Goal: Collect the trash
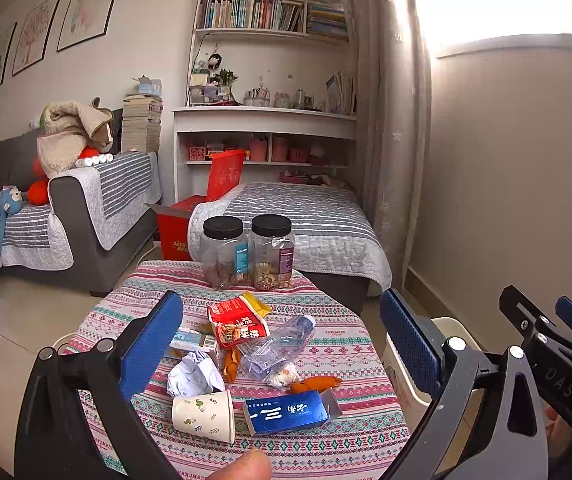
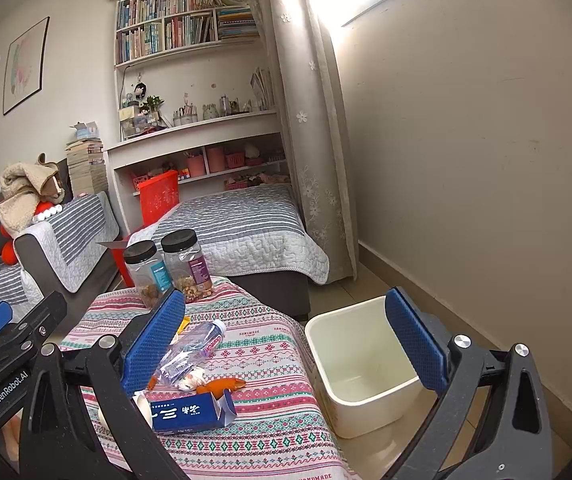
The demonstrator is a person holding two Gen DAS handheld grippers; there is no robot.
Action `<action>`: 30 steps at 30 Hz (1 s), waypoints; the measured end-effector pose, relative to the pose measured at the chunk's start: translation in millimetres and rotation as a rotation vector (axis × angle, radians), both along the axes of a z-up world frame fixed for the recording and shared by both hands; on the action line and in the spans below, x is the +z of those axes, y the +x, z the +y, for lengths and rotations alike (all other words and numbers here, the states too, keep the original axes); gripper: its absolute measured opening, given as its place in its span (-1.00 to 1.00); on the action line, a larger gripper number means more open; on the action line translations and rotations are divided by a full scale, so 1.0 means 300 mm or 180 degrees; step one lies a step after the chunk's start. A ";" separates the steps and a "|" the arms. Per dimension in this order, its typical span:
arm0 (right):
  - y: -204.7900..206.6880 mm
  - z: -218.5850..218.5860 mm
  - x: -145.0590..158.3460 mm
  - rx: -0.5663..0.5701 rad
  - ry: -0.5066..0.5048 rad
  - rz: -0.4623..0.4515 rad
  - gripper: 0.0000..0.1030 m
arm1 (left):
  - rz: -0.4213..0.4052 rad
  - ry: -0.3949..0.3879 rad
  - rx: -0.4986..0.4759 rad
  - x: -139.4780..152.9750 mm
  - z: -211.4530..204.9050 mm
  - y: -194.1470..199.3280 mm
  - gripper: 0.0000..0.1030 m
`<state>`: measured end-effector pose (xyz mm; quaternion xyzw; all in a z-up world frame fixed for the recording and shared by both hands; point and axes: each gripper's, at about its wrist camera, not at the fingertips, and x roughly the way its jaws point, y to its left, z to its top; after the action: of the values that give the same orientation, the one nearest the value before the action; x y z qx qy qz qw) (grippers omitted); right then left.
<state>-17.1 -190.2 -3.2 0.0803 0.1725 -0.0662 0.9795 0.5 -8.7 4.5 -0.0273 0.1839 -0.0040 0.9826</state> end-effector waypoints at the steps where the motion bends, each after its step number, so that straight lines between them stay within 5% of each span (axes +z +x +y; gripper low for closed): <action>1: -0.001 -0.002 0.004 0.0001 -0.0002 0.0000 0.87 | 0.0001 0.0000 0.0001 0.001 -0.001 0.000 0.86; 30: -0.003 0.003 0.001 -0.0006 0.0011 0.0011 0.87 | 0.0007 0.0001 -0.0003 -0.004 -0.001 0.000 0.86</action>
<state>-17.9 -189.3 -3.0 0.0820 0.1742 -0.0669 0.9790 0.5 -9.1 3.3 -0.0271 0.1849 -0.0043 0.9824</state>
